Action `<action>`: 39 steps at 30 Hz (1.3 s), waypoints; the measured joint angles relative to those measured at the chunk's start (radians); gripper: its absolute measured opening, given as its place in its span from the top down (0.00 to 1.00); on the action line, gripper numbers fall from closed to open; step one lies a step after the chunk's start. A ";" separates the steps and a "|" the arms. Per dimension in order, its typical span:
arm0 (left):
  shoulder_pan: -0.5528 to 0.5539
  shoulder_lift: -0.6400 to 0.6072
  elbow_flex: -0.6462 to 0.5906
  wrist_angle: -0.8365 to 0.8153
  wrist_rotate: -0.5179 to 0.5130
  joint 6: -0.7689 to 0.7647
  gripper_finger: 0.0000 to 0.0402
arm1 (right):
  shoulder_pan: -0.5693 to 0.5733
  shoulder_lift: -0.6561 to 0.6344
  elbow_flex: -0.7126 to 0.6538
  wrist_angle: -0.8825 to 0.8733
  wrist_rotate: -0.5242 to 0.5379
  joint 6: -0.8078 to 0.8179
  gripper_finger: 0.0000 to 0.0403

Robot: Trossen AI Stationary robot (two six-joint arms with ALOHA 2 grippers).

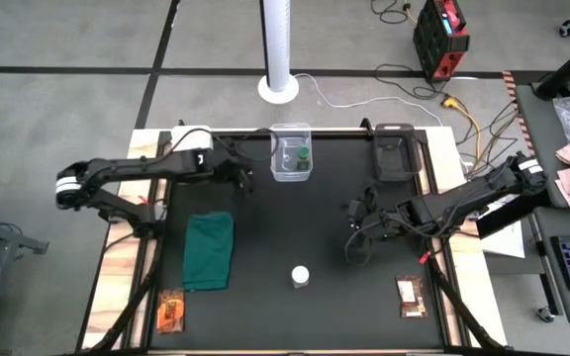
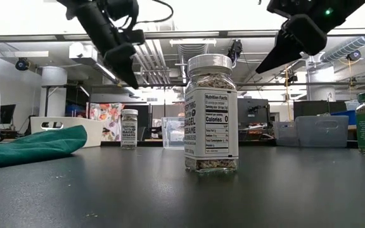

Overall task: Sort spices by type
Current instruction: Put the top white seasoning bottle into the black bin

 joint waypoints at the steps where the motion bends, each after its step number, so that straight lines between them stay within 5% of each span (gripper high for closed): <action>1: 0.014 0.001 0.000 -0.005 0.065 0.036 1.00 | -0.004 0.000 0.000 0.005 0.000 -0.012 0.98; 5: 0.078 -0.001 0.000 -0.023 0.261 0.152 1.00 | -0.021 -0.001 -0.001 0.021 0.001 -0.024 0.98; 13: 0.197 -0.001 0.000 -0.016 0.164 0.277 0.96 | -0.027 -0.001 -0.001 0.023 0.000 -0.042 0.98; 28: 0.307 0.000 -0.002 0.028 0.169 0.260 0.36 | -0.028 -0.001 -0.001 0.024 -0.001 -0.062 0.98; 39: 0.348 0.000 -0.013 0.051 0.248 0.264 0.31 | -0.028 -0.001 -0.001 0.024 -0.001 -0.068 0.98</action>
